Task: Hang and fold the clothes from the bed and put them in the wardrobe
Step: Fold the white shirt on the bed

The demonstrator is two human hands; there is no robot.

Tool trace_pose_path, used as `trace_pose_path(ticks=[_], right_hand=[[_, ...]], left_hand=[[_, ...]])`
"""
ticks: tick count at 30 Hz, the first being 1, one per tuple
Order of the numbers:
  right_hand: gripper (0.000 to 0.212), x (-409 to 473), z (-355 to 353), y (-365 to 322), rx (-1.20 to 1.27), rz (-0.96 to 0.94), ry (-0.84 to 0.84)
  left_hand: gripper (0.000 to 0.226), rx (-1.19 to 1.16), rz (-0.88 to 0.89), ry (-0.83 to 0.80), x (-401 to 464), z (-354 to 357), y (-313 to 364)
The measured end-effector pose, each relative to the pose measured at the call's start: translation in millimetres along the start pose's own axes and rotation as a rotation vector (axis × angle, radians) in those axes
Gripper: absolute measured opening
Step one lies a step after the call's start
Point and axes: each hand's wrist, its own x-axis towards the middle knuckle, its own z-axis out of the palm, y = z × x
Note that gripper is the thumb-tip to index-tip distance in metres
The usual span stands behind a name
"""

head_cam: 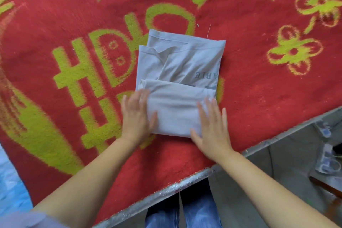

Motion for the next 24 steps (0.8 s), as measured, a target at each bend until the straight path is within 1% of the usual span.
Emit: trace_pose_path(ticks=[1,2,3,4,5,6,7,8,9,11,13,14,15,16,17,18,19,20,21,22,24], right_hand=[[0.095,-6,2,-4,-0.104,-0.119,-0.117],[0.101,-9,5,-5,-0.198,-0.174,-0.254],[0.102,-8,10,-4,-0.266,-0.18,-0.359],[0.101,-2,13,-1,-0.3,-0.157,-0.403],[0.096,5,15,2,-0.324,-0.136,-0.395],[0.09,13,15,4,-0.349,-0.126,-0.378],[0.083,20,15,3,-0.38,-0.118,-0.372],[0.077,23,15,2,-0.402,-0.117,-0.375],[0.072,24,14,0,-0.415,-0.123,-0.388],[0.067,17,10,0,-0.43,-0.145,-0.402],[0.068,9,-4,5,-0.403,-0.213,-0.471],[0.071,5,-14,8,-0.365,-0.264,-0.544],[0.072,3,-27,11,-0.278,-0.312,-0.655],[0.073,4,-43,14,-0.104,-0.32,-0.776],[0.074,8,-59,15,0.085,-0.281,-0.883],[0.074,16,-72,19,0.228,-0.236,-0.939],[0.073,27,-82,24,0.304,-0.213,-0.934],[0.069,41,-89,31,0.341,-0.182,-0.871],[0.063,55,-94,37,0.376,-0.127,-0.792],[0.056,71,-95,44,0.427,-0.067,-0.691],[0.04,100,-88,54,0.588,0.088,-0.475]], left_hand=[[0.073,0.06,0.268,-0.085,-11,0,-1],[0.082,0.13,0.46,-0.197,-19,0,-2],[0.092,0.203,0.541,-0.332,-23,1,-6],[0.098,0.266,0.516,-0.451,-22,0,-8],[0.098,0.322,0.445,-0.521,-17,-2,-11],[0.09,0.354,0.391,-0.538,-11,-4,-13],[0.077,0.354,0.365,-0.53,-5,-6,-15],[0.07,0.344,0.337,-0.531,-1,-7,-18],[0.07,0.335,0.326,-0.548,3,-8,-19],[0.07,0.372,0.29,-0.635,2,-14,-14],[0.074,0.412,0.284,-0.728,-5,-25,-4],[0.075,0.385,0.293,-0.809,-7,-34,0],[0.073,0.292,0.297,-0.915,-9,-46,4],[0.067,0.113,0.256,-1.022,-8,-60,7],[0.057,-0.075,0.183,-1.11,-3,-74,9],[0.043,-0.193,0.123,-1.153,5,-85,9],[0.028,-0.227,0.093,-1.126,16,-93,5],[0.015,-0.236,0.057,-1.052,30,-99,-1],[0.01,-0.276,0.002,-0.959,44,-101,-8],[0.014,-0.367,-0.076,-0.852,57,-100,-15],[0.02,-0.667,-0.338,-0.631,82,-88,-24]])
